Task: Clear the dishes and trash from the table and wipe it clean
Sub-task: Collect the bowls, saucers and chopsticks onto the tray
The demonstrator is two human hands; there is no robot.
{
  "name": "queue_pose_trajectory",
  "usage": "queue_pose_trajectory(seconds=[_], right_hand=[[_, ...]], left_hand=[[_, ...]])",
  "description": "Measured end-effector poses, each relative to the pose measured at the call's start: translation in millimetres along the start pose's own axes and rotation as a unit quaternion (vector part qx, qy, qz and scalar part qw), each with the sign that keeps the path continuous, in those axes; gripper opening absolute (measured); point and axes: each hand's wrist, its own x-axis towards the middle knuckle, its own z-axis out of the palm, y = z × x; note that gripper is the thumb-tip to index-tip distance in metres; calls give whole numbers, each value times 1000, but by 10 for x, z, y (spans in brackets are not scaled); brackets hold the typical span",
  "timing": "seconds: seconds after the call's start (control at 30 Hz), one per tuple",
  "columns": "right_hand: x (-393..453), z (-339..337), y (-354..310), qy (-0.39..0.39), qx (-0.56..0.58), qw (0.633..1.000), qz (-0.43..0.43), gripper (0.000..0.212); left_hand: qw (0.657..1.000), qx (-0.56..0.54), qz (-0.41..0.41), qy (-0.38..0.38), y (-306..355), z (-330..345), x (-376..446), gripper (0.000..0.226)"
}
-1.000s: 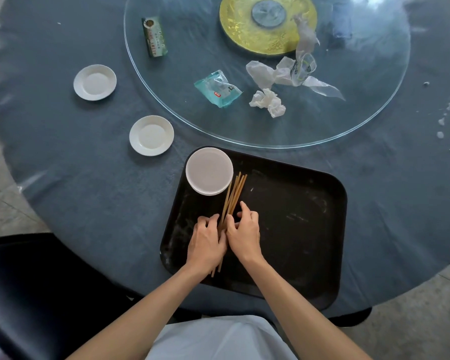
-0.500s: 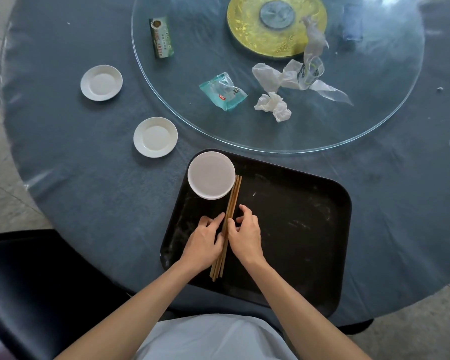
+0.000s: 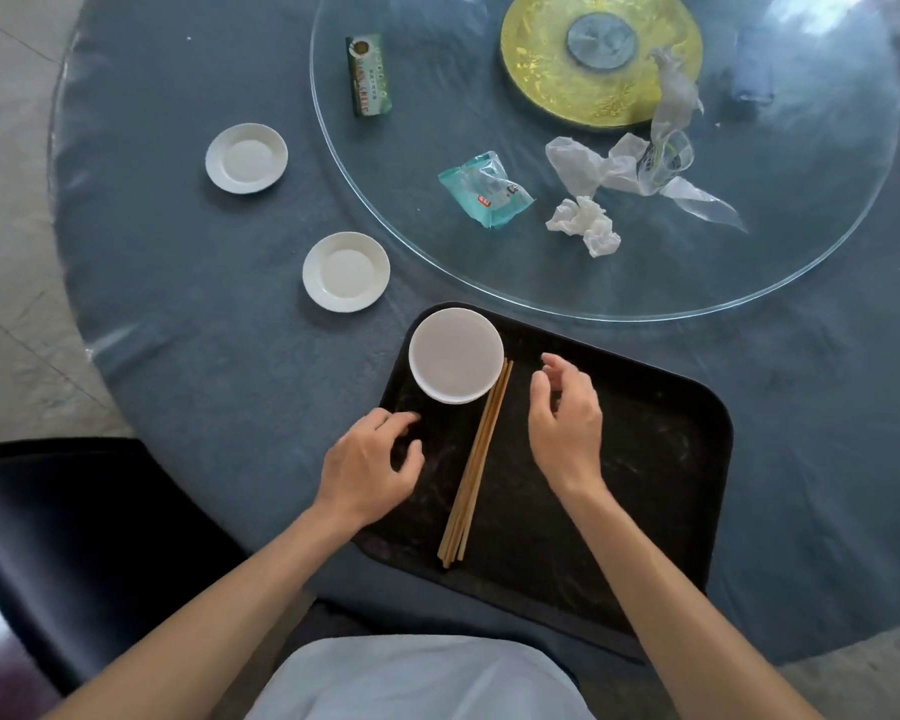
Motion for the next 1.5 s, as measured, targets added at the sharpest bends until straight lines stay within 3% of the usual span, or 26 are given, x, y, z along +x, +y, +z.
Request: queue_pose_trajectory(seconds=[0.17,0.27,0.37,0.43,0.5,0.57,0.63,0.73,0.83,0.9,1.03,1.17,1.4,1.5], right_hand=[[533,-107,-636,19,-29,997,-75,37],[780,78,-1106,4,-20,993,-119,34],[954,454,-1544,-66,-46,988,-128,31],[1043,772,-1755,-146,-74,983,-89,34],[1109,1096,-1864,-219,-85,972,-6,36],[1181,1410,-1835,-249,-106,960,67,25],[1236,1660,-1733,-243,-116,956,117,27],[1366,1945,-1480,-199,-74,963,166,40],[1355,2043,-1461,-152,-44,972,173,26],[1293,2037,-1515,-125,-12,975,182,15],[1214,2017,-1598,-101,26,976,189,21],[1242,2003,-1719,-97,55,975,193,24],[1894,2383,-2600,-107,109,986,64,25],[2242,2719,-2939,-112,129,984,44,23]], left_hand=[[996,40,23,79,-519,-721,308,53],[995,15,-32,97,-887,-1135,702,60],[978,-113,-137,111,-1265,-1410,1252,62],[927,-270,-235,110,-1469,-1546,1634,66],[849,-412,-310,114,-1645,-1646,1951,59],[810,-459,-345,118,-1816,-1723,2185,44],[810,-460,-350,105,-1925,-1749,2339,29],[820,-450,-352,23,-1940,-1647,2424,18],[832,-446,-324,-70,-1799,-1402,2346,19],[830,-457,-305,-93,-1693,-1217,2273,19],[848,-438,-295,-49,-1635,-962,2247,21],[836,-468,-285,-23,-1672,-1028,2317,25],[822,-511,-235,88,-2063,-1881,2976,28],[822,-495,-250,130,-2287,-2176,3307,17]])
